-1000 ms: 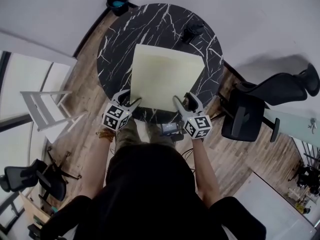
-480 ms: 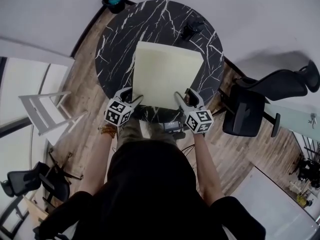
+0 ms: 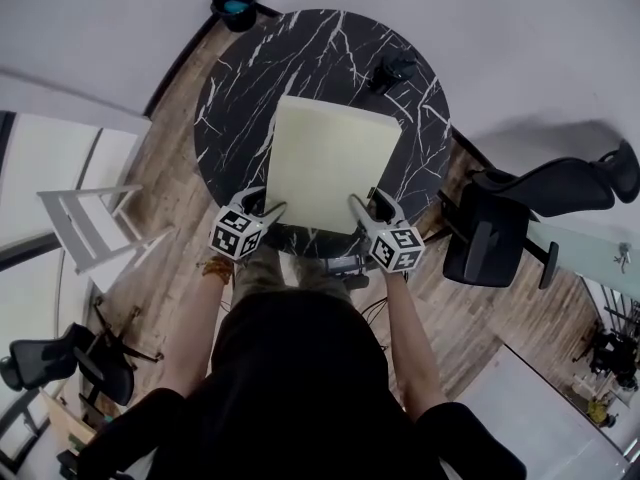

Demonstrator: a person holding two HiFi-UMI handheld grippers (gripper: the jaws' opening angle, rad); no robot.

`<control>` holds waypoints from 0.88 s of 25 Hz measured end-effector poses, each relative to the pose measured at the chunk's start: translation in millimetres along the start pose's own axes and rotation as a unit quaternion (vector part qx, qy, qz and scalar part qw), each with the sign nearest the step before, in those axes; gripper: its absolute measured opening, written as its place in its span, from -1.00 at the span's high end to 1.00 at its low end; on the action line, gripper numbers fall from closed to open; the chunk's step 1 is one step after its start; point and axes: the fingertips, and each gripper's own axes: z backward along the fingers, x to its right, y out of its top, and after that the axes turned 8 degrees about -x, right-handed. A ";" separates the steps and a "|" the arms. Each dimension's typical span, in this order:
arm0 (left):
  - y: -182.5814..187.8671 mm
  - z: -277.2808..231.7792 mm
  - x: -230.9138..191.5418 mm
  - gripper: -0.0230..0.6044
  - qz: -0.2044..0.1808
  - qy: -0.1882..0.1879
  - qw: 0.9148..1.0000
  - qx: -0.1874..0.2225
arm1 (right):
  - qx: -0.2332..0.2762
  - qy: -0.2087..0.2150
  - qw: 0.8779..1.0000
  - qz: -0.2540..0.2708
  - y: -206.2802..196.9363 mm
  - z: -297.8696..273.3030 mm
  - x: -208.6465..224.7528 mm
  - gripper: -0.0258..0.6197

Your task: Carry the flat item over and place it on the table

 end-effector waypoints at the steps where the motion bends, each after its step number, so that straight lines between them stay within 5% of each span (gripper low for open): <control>1: 0.3 -0.9 -2.0 0.19 0.002 0.000 1.000 -0.001 | -0.002 0.000 1.000 -0.001 -0.4 -2.5 0.8 0.17; 22: -10.5 -22.8 -21.6 0.19 0.027 -0.013 0.999 -0.027 | -0.045 -0.004 0.998 -0.040 -26.2 -36.7 21.6 0.17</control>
